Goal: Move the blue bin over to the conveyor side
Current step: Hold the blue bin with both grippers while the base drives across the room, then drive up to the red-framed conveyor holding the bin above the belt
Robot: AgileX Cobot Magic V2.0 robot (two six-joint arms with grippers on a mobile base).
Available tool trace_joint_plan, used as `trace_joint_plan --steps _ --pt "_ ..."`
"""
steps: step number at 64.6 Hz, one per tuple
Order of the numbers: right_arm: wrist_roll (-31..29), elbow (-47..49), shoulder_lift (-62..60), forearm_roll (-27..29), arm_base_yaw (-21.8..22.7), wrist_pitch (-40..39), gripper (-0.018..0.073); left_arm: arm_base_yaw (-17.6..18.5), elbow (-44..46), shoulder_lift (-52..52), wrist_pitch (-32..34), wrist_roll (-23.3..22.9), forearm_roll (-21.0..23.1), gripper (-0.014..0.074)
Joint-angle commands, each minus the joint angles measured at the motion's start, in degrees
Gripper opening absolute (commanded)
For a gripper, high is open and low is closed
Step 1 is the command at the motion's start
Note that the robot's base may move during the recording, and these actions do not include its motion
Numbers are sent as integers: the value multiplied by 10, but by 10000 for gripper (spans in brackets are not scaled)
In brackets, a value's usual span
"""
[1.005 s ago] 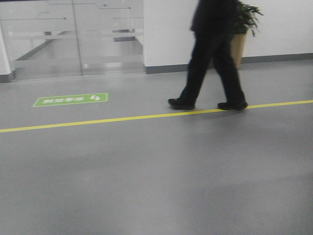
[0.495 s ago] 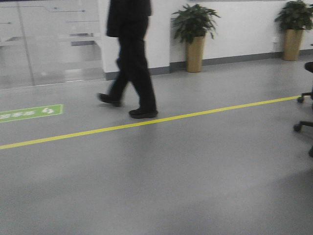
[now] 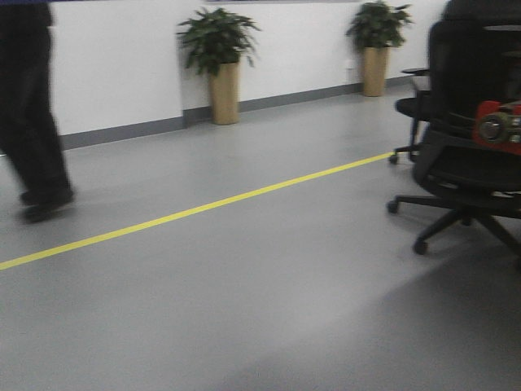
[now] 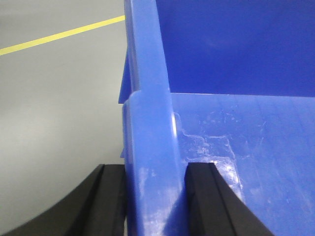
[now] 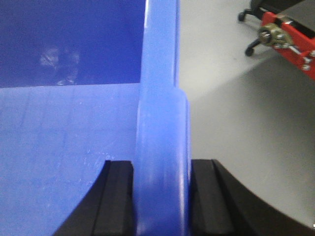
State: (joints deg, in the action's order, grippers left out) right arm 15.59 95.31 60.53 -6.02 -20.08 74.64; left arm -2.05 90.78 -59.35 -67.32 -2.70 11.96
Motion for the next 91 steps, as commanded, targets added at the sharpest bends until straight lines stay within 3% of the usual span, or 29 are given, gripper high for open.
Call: trace_joint_plan --steps 1,91 --pt "-6 7 -12 -53 4 -47 -79 0 9 7 58 10 -20 -17" --pt "-6 7 -12 -53 4 -47 -79 0 9 7 58 10 -20 -17"
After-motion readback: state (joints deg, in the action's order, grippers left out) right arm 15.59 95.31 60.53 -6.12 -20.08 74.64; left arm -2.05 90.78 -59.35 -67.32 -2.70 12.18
